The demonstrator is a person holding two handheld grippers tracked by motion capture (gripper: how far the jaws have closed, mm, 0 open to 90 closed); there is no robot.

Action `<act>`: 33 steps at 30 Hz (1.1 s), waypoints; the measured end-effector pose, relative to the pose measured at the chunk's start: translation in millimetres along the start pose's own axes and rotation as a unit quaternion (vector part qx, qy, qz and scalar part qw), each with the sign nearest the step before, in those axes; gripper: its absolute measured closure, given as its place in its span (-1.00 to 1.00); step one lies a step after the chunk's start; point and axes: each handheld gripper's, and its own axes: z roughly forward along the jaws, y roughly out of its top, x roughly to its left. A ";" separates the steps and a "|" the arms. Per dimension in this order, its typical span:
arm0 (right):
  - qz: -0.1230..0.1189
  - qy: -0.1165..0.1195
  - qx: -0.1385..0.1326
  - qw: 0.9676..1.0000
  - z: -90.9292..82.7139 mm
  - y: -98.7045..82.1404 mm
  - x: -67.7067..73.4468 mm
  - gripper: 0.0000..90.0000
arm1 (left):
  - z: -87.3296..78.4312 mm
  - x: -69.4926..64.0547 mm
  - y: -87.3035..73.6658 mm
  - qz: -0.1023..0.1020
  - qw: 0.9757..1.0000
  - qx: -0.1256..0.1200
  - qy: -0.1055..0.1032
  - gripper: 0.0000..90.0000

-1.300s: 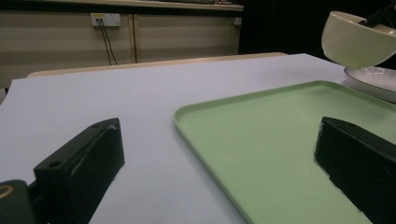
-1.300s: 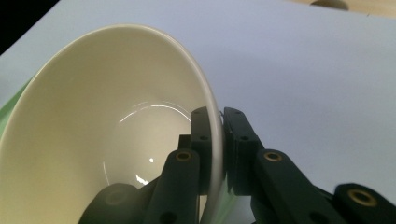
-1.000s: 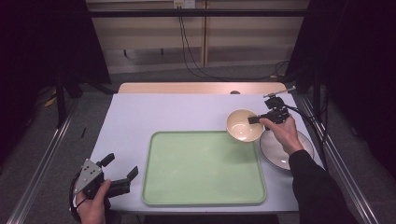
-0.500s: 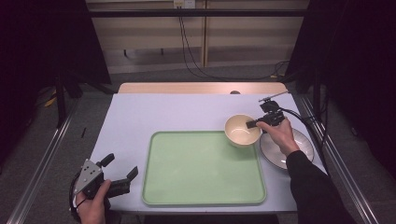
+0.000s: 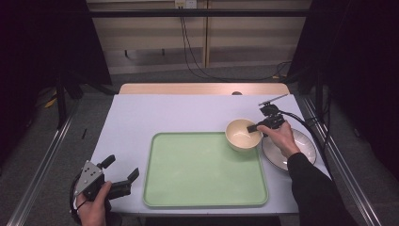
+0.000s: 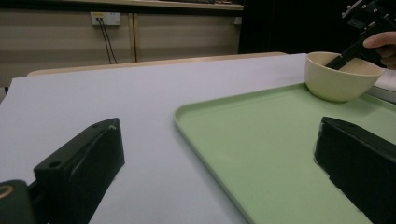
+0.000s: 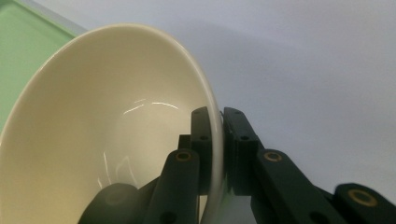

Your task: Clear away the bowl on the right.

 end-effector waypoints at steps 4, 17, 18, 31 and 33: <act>0.007 0.004 0.011 1.000 1.4 -0.7 -1.1 0.86 | 0.0 -0.1 0.0 0.000 1.000 0.001 0.001 -0.96; -0.023 -0.007 0.002 1.000 5.7 -5.9 1.4 0.83 | -0.7 -1.2 0.0 -0.005 1.000 -0.008 0.005 -0.96; -0.027 -0.006 0.000 1.000 6.7 -6.4 1.3 0.83 | -0.7 -1.2 0.0 -0.005 1.000 -0.008 0.005 -0.96; -0.035 -0.017 -0.021 0.999 2.8 -9.3 1.2 0.35 | -0.5 -1.1 0.1 -0.003 1.000 -0.007 0.002 -0.96; -0.038 -0.022 -0.025 0.999 2.4 -9.6 0.3 0.22 | -0.7 -0.7 0.2 0.000 1.000 -0.004 0.001 -0.96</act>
